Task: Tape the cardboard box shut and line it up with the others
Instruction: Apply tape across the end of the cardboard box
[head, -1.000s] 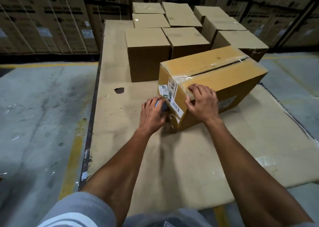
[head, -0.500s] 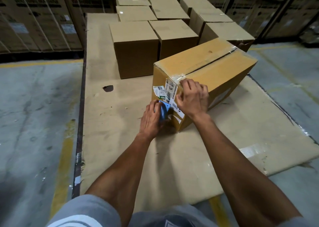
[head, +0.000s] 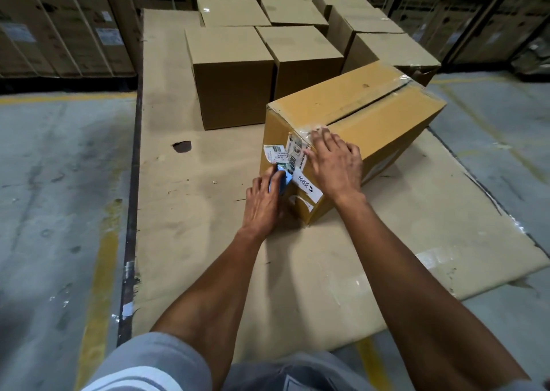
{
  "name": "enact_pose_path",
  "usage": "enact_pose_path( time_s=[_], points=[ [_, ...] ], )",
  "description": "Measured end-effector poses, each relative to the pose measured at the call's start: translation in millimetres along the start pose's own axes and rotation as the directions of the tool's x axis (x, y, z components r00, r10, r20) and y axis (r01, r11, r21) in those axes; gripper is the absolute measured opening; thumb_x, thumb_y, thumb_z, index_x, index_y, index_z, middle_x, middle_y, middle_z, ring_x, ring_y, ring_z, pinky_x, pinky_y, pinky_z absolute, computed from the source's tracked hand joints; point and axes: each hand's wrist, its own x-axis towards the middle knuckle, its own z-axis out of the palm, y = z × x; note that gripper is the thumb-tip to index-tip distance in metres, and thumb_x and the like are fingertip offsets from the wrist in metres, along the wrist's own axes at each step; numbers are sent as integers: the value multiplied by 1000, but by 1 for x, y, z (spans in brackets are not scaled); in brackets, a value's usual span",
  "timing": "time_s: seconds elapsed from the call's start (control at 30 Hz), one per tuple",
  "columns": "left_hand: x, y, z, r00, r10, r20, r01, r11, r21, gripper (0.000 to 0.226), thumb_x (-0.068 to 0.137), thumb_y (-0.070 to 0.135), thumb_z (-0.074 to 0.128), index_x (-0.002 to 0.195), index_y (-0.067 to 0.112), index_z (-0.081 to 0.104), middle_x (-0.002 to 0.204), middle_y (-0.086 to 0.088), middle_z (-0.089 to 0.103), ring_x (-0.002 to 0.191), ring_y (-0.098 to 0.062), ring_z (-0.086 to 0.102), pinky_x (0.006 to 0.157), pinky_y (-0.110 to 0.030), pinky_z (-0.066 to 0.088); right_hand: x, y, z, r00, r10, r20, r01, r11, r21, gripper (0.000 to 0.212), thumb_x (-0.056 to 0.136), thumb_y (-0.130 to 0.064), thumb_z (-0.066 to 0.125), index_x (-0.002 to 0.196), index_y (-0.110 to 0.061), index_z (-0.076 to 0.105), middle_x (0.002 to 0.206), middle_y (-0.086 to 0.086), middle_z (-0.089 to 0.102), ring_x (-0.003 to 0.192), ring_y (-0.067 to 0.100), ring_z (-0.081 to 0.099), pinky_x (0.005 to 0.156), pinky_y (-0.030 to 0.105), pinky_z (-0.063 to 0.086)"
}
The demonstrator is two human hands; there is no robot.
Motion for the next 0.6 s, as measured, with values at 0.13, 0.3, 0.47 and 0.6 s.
enact_pose_path(
  time_s=[0.13, 0.3, 0.47, 0.6],
  points=[
    [-6, -6, 3, 997, 80, -10, -79, 996, 44, 85, 94, 20, 73, 166, 24, 28, 177, 4, 21, 139, -36, 42, 106, -50, 46, -4, -3, -5, 999, 24, 33, -25, 999, 39, 58, 111, -51, 37, 164, -29, 28, 174, 4, 29, 155, 25, 38, 121, 51, 36],
    [-6, -7, 1, 987, 161, -30, -155, 977, 146, 74, 102, 26, 61, 168, 22, 27, 176, 2, 26, 143, -36, 43, 98, -48, 44, 4, -16, -14, 996, 35, 87, -39, 998, 46, 68, 109, -51, 44, 168, -33, 16, 179, 2, 8, 161, 27, 27, 125, 61, 27],
    [2, -12, -8, 971, 240, 22, -237, 933, 272, 66, 105, 40, 42, 167, 19, 30, 174, -3, 31, 145, -35, 43, 94, -47, 43, 13, -13, -14, 993, 36, 115, -24, 994, -104, 81, 102, -70, 40, 169, -32, 11, 179, 8, 3, 164, 37, -2, 128, 62, -1],
    [10, -13, -14, 961, 258, 94, -275, 916, 292, 69, 104, 46, 35, 166, 16, 29, 174, -7, 29, 151, -36, 38, 99, -48, 44, 18, -13, -11, 990, 32, 137, -17, 994, -111, 84, 105, -69, 26, 170, -19, 7, 178, 9, 3, 165, 31, -2, 130, 59, -3]
  ],
)
